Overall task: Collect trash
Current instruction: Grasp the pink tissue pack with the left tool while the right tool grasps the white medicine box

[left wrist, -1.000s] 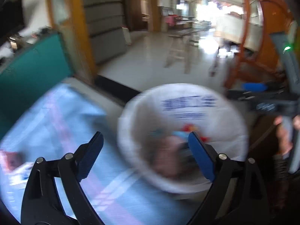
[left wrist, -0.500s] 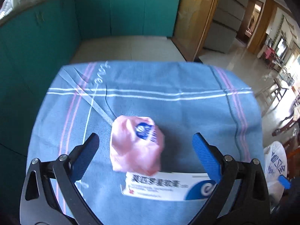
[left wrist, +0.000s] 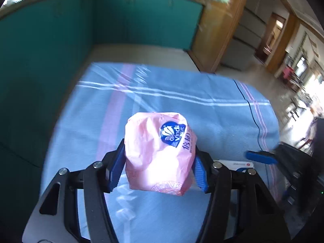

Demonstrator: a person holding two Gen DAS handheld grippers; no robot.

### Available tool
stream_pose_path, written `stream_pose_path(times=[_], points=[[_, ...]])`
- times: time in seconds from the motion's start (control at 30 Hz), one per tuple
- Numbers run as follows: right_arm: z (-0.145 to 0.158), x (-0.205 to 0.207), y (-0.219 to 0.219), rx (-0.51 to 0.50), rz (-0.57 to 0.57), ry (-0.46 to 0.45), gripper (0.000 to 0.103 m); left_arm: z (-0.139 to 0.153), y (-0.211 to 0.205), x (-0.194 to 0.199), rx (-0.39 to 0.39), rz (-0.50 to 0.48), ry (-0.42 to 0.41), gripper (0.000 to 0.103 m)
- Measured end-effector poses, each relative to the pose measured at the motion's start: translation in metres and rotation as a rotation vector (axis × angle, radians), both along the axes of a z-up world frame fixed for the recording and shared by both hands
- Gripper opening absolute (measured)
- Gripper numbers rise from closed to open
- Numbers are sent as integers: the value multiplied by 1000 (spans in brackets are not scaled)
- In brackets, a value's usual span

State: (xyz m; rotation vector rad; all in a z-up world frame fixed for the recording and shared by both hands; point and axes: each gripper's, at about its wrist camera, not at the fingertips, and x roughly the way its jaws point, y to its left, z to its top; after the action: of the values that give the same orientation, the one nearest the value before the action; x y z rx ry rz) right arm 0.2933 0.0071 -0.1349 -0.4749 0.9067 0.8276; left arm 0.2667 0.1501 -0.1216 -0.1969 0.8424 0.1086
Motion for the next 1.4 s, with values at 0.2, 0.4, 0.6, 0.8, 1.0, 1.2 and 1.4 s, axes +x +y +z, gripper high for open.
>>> stream_pose_path(times=[0.2, 0.4, 0.6, 0.8, 1.0, 1.2, 1.4], points=[[-21, 14, 19, -4, -3, 70, 79, 38, -3, -69, 111, 52, -127, 60], [-16, -5, 7, 40, -65, 119, 40, 44, -18, -90, 144, 32, -151, 61], [-11, -49, -38, 41, -243, 97, 39, 33, -41, -102, 133, -32, -121, 61], [-8, -87, -112, 134, -439, 144, 39, 5, -85, -111, 19, -194, -24, 61], [-18, -102, -138, 127, -532, 154, 40, -25, -110, -109, -19, -279, 76, 69], [-14, -109, -143, 81, -580, 78, 64, -21, -89, -120, -28, -209, 61, 90], [-6, -116, -151, 66, -594, 33, 69, -27, -83, -122, -34, -196, 83, 92]])
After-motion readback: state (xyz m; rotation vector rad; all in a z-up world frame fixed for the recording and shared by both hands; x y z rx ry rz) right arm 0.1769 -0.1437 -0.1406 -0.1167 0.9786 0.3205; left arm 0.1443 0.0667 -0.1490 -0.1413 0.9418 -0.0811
